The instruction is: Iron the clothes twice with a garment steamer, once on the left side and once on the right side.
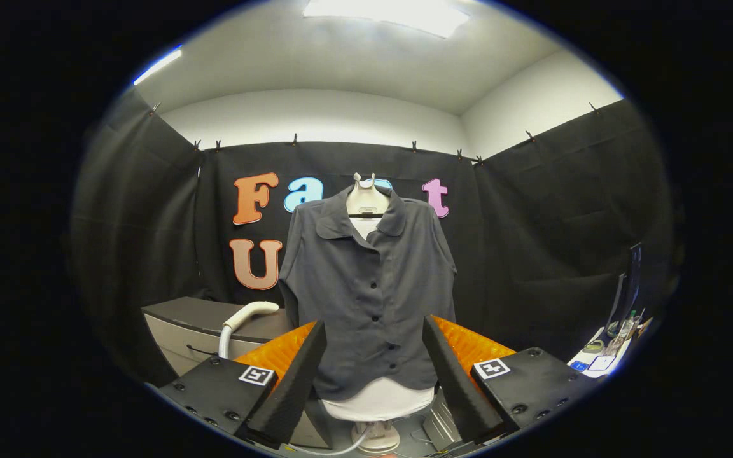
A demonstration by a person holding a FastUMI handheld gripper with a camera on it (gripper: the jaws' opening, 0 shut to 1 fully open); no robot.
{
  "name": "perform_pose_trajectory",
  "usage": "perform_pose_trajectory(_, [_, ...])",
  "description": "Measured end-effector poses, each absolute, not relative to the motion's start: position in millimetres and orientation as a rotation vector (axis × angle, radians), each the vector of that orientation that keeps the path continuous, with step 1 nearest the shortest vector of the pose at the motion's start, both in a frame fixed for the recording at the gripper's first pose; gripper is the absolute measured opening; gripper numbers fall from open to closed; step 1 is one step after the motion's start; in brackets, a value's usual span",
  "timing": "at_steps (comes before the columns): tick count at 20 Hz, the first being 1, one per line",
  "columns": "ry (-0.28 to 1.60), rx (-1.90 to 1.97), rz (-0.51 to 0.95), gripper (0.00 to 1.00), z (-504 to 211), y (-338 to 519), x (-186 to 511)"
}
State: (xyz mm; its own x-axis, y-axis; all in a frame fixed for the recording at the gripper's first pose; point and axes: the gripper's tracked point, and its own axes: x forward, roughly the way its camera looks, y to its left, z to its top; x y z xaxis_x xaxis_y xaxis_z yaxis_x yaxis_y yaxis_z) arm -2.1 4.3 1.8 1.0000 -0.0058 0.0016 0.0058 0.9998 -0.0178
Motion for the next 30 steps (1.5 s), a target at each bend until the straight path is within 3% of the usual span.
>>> perform_pose_trajectory(16, [0.032,-0.05,0.003,0.98,-1.8,26.2,31.1])
perform_pose_trajectory(30, [0.241,0.0,0.438,0.97,-0.5,290.7,185.4])
